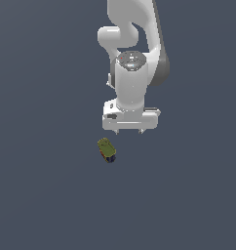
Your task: Pick up the object and move it to a goal position.
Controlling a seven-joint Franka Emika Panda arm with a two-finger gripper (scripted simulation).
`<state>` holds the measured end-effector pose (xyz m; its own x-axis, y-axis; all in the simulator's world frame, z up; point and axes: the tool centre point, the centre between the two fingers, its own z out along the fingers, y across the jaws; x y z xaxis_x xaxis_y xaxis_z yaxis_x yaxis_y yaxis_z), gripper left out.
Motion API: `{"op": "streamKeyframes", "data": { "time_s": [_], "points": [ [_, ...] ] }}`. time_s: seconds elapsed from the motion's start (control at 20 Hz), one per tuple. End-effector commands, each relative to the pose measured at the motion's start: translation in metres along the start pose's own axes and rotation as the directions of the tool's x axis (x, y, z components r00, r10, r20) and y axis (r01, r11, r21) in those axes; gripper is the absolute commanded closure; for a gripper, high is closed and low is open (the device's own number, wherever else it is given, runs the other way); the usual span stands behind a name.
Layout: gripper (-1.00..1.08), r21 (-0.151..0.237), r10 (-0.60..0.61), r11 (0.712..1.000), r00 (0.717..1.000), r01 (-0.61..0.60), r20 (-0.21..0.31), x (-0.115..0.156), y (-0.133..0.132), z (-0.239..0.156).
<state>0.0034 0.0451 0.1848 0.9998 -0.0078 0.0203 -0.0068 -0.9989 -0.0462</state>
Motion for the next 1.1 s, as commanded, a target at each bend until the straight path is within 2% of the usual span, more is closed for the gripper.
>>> {"op": "streamKeyframes", "data": {
  "time_s": [0.0,0.65,1.05],
  "points": [
    [-0.92,-0.001,-0.002,1.000,1.000,0.002,0.000,0.000,0.001,0.001],
    [-0.92,-0.013,-0.140,0.990,0.990,0.140,0.006,0.005,0.024,0.017],
    [-0.92,-0.024,-0.308,0.951,0.951,0.308,0.018,0.010,0.054,0.038]
  ]
}}
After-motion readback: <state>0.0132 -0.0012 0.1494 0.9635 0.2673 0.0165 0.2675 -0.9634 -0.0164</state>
